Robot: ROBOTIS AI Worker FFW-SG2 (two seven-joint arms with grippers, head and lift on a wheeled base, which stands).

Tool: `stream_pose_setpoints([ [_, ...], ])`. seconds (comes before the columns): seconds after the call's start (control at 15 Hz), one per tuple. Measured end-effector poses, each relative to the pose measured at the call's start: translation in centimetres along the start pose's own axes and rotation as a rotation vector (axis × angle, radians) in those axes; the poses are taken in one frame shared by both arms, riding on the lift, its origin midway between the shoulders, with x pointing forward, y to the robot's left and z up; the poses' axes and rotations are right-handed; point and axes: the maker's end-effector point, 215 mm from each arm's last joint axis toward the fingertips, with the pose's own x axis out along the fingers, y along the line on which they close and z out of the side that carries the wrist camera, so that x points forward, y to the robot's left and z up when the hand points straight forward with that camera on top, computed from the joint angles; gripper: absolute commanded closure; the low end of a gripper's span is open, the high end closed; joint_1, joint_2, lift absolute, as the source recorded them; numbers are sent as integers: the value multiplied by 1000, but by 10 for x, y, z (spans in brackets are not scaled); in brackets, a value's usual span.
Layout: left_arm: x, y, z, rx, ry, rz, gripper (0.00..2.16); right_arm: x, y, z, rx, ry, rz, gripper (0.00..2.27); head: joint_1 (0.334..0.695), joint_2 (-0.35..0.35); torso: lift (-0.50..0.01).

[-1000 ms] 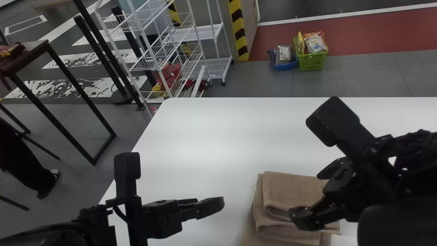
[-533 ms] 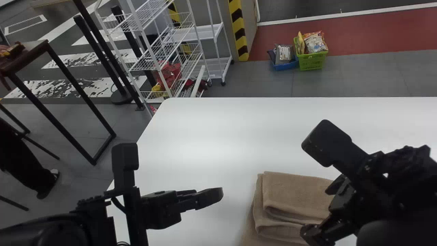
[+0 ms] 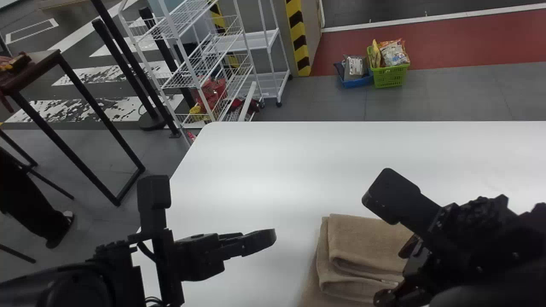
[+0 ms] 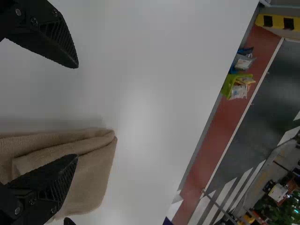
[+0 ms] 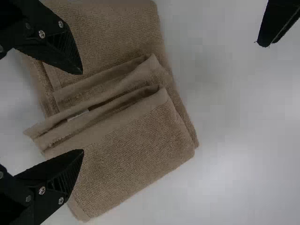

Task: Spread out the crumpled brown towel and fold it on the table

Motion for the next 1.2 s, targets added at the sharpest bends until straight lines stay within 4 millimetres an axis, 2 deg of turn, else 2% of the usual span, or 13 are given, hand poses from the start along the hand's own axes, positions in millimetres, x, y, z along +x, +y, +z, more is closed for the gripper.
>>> stream_pose_setpoints([
  [0.13, 0, 0, 1, 0, -1, 1, 157, 1, 4, -3, -39, 11, -15, 289, 695, 350, -127],
  [0.47, 0, -1, 1, -3, 5, 0, 157, -8, 14, 11, -245, -19, -49, 340, 695, 350, -127],
  [0.8, -2, 0, 4, -1, -2, 5, 157, -6, 21, 3, -383, 0, -63, 343, 695, 350, -127],
  [1.2, -2, -4, 4, -2, -6, -7, 157, -3, 27, -3, -435, 18, -81, 343, 695, 350, -127],
])
